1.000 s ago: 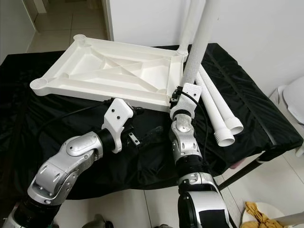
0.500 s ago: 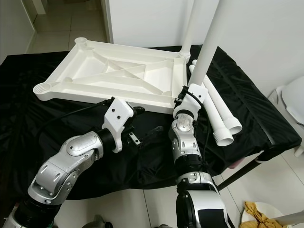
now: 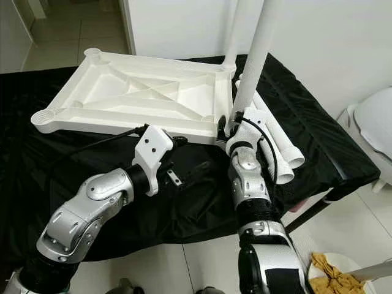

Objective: Building children table

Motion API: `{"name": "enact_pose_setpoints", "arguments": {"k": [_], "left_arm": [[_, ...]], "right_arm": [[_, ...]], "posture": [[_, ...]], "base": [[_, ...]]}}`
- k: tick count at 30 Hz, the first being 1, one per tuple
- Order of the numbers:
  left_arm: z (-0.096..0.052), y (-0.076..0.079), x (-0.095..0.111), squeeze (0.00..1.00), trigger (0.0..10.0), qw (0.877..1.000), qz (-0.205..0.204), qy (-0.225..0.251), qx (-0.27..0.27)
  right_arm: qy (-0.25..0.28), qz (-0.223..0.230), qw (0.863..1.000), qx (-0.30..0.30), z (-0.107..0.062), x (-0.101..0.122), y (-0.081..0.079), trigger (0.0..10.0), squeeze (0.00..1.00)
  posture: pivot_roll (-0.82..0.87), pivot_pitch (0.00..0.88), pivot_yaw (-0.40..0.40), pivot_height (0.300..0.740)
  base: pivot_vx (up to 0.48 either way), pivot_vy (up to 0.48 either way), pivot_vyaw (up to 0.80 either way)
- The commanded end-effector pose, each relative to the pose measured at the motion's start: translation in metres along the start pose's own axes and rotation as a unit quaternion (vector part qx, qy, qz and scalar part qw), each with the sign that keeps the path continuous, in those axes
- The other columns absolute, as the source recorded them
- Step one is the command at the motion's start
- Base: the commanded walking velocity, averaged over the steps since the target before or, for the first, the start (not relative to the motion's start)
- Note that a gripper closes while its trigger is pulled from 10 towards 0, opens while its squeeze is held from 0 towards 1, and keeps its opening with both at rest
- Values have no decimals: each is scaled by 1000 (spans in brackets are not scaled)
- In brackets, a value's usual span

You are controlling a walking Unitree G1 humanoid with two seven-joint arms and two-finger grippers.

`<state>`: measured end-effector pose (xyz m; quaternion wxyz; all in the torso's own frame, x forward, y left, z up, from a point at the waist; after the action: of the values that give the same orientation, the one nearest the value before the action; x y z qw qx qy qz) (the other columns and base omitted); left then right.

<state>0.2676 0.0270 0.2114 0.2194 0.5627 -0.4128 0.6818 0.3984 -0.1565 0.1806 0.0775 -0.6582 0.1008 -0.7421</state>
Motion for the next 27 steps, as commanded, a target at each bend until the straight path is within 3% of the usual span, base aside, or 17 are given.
{"name": "enact_pose_setpoints", "arguments": {"k": [1,6,10,13,14,17,21,24,27], "left_arm": [[1,-1,-1,0,10000,1000,-1,0,1],[1,-2,0,0,10000,1000,0,0,3],[1,-3,1,0,10000,1000,1,1,5],[1,-3,1,0,10000,1000,2,1,7],[1,-3,1,0,10000,1000,2,1,7],[1,-3,1,0,10000,1000,1,2,9],[1,-4,1,0,10000,1000,1,2,10],[1,-4,1,0,10000,1000,1,3,9],[1,-4,2,0,10000,1000,3,3,8]], "right_arm": [[-7,-8,1000,22,2,1,-2,10000,0],[-13,-14,997,70,6,5,-6,10000,0],[-18,-33,994,99,12,14,1,10000,0],[-10,-33,996,85,18,25,15,10000,0],[-4,-23,999,46,21,31,29,10000,0],[-7,-17,1000,10,22,32,41,10000,0],[-18,-36,998,53,20,26,31,10000,0],[-34,-54,988,139,16,20,10,10000,0],[-43,-73,981,176,15,19,7,10000,0]], "posture": [[-28,73,-8,740],[-25,72,-8,740],[-22,69,-12,740],[-22,67,-12,740],[-19,66,-16,740],[-19,64,-15,740],[-20,62,-14,740],[-22,63,-10,740],[-21,62,-11,740]], "base": [[0,0,0],[0,0,0],[0,0,0],[0,0,0],[0,0,0],[0,0,0],[0,0,0],[0,0,0],[0,0,0]]}}
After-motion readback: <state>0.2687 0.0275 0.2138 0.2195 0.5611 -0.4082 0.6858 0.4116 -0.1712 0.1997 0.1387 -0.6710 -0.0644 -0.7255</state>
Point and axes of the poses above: a point about 5 cm out from each wrist's last joint towards the gripper, its own z axis pointing out of the wrist towards the gripper, its own x axis along the axis of the wrist's last joint, y = z × x, the point moved 2 cm from there along z, pointing out of the wrist towards the gripper, and after that the axes turned 9 degrees about z, right-handed, at the moved point
